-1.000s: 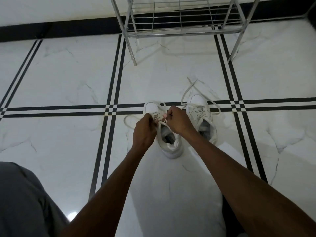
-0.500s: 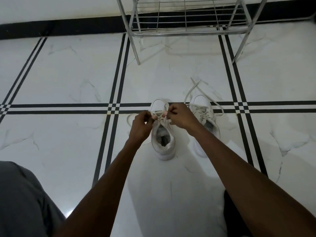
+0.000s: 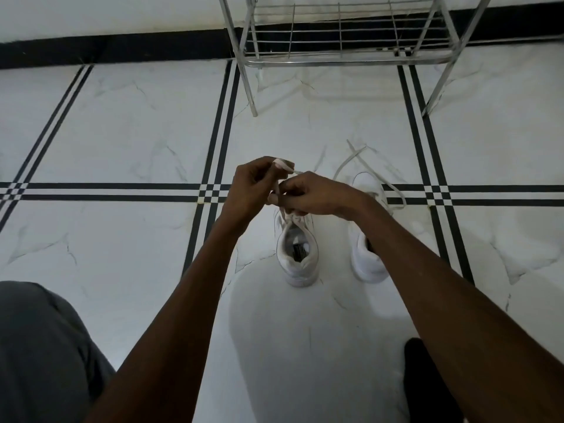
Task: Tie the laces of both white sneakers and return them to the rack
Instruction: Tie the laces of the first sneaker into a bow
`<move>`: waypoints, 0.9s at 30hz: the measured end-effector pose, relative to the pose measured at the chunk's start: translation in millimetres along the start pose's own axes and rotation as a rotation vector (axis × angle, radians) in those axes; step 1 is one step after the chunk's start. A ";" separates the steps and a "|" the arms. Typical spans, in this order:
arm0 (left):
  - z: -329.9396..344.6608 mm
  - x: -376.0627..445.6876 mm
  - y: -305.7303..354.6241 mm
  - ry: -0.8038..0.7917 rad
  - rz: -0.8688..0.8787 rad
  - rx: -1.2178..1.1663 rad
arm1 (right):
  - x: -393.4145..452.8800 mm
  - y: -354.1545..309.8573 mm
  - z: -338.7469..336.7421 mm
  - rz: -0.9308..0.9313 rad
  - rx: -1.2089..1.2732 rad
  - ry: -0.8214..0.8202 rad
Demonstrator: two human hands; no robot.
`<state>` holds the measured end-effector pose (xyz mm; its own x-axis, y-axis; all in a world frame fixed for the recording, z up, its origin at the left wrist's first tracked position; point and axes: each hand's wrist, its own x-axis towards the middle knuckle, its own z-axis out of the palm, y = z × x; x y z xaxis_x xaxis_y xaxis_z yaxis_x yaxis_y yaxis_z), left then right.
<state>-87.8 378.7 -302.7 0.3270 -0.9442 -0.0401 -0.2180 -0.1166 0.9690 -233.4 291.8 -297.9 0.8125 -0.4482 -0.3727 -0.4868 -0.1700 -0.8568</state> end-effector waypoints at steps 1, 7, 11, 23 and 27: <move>2.8 -1.7 -3.3 -0.014 -0.025 -0.007 | 1.1 0.6 -3.1 -0.024 -0.042 0.060; 11.8 -5.4 -16.6 -0.142 -0.317 -0.113 | 1.8 14.6 -21.3 -0.040 -0.218 0.156; 13.1 -2.3 -26.3 -0.068 -0.349 -0.172 | -0.8 21.2 -26.3 -0.067 -0.259 0.306; 9.4 -3.1 -50.0 0.123 -0.178 0.321 | -0.5 28.2 -13.8 -0.035 0.144 0.509; -6.6 -5.3 -61.2 0.267 -0.087 0.508 | -1.6 34.0 -14.0 0.020 0.342 0.460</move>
<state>-70.1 392.9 -360.2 0.5695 -0.8219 0.0122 -0.5726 -0.3861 0.7233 -255.7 274.4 -321.4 0.5441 -0.7971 -0.2618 -0.3070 0.1013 -0.9463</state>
